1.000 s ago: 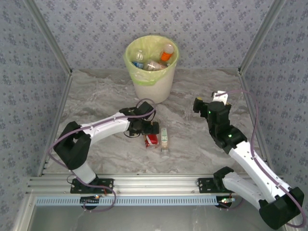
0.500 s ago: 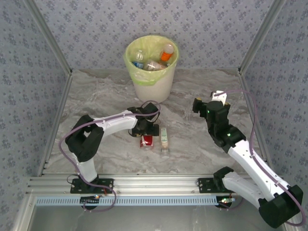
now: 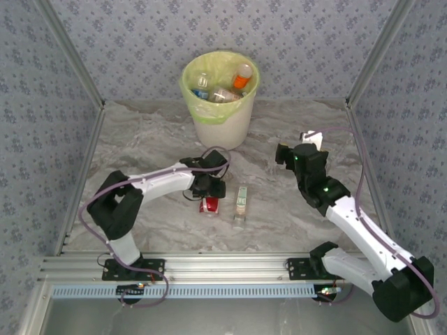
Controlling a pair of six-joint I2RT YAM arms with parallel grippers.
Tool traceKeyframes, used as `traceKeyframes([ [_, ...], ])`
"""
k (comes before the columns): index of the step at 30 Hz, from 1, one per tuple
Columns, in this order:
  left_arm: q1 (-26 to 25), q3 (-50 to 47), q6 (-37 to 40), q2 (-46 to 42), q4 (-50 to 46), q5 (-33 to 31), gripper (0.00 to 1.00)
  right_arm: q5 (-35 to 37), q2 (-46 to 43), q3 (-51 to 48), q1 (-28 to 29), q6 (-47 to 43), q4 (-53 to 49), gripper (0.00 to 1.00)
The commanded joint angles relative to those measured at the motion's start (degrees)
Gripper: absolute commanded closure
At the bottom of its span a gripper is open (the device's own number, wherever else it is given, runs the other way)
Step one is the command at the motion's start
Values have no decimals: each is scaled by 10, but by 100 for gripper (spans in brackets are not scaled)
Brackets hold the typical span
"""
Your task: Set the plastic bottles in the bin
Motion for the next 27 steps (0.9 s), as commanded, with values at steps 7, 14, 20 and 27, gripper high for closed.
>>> traceKeyframes([
  [7,-1,-83,37,-202,80,-140,50,-42,32,16,9,60,-40,0],
  [14,38,-76,161,-324,186,-211,50,-107,36,-2,29,117,-100,0],
  [20,104,6,229,-320,283,-176,50,-119,39,-32,57,174,-98,0],
  [27,165,174,279,-212,292,-117,49,-86,51,-29,83,179,-97,0],
])
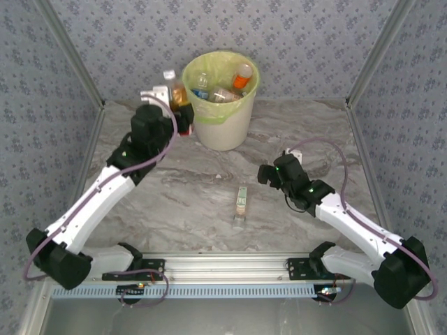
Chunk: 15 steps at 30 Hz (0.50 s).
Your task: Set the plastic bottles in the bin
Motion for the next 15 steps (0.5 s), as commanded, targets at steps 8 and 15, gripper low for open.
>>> traceKeyframes([
  [8,52,300,45,230,-60,74,49,44,5,11,21,16,-9,0],
  [15,62,603,38,427,-244,71,49,49,6,17,30,12,-13,0],
])
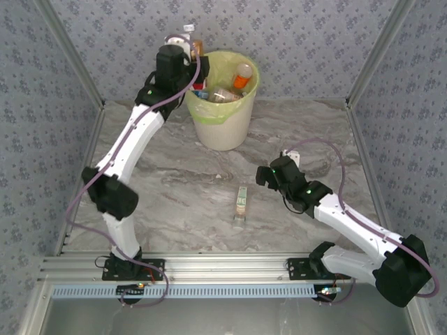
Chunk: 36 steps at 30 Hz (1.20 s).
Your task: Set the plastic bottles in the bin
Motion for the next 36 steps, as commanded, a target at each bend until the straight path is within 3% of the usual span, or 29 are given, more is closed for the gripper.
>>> traceKeyframes([
  [1,7,171,-1,81,-137,6,48,23,3,17,7,9,-12,0],
  [4,9,351,-8,187,-231,35,42,28,1,14,13,10,-12,0],
  [7,8,498,-26,268,-307,62,23,31,0,15,19,10,-20,0],
  [9,8,515,-33,276,-323,76,9,38,-3,15,25,7,-27,0],
  [11,8,491,-34,263,-317,105,3,46,-3,13,29,3,-32,0],
  [16,8,435,-42,225,-289,183,1,47,1,14,32,-1,-29,0],
  [21,8,433,-47,210,-293,218,1,30,9,14,39,-26,-20,0],
  [32,6,433,-43,175,-318,229,1,-20,99,21,113,66,-14,0],
  [36,3,433,-30,160,-326,230,0,5,165,77,139,84,-63,0],
])
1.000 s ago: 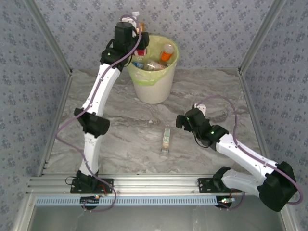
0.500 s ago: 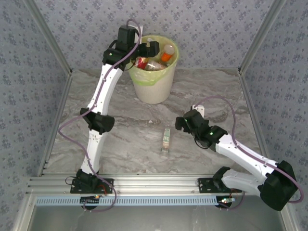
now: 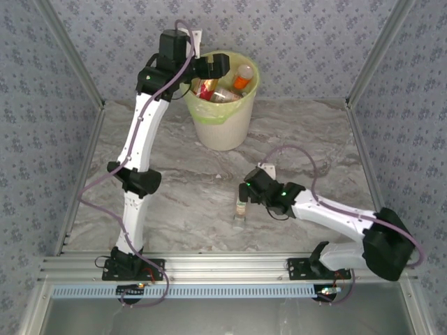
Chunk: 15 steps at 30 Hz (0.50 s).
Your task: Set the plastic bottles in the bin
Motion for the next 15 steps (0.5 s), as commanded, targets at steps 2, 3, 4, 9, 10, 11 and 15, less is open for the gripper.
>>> traceKeyframes([
  [2,-6,3,20,-42,-16,14,0,12,67,78,20,27,-61,1],
  [3,-7,3,23,-46,-17,15,0,12,85,87,24,21,-66,1],
  [4,-7,3,27,-51,-18,15,0,14,103,99,29,15,-73,2],
  [9,-8,2,42,-73,-22,19,1,-3,176,135,36,11,-90,4],
  [10,-8,2,46,-77,-25,19,1,-6,186,139,35,15,-93,4],
  [11,-8,1,50,-81,-30,18,1,-6,195,144,35,16,-96,5],
  [15,-8,-24,69,-106,-43,18,1,-16,216,150,31,10,-96,8],
])
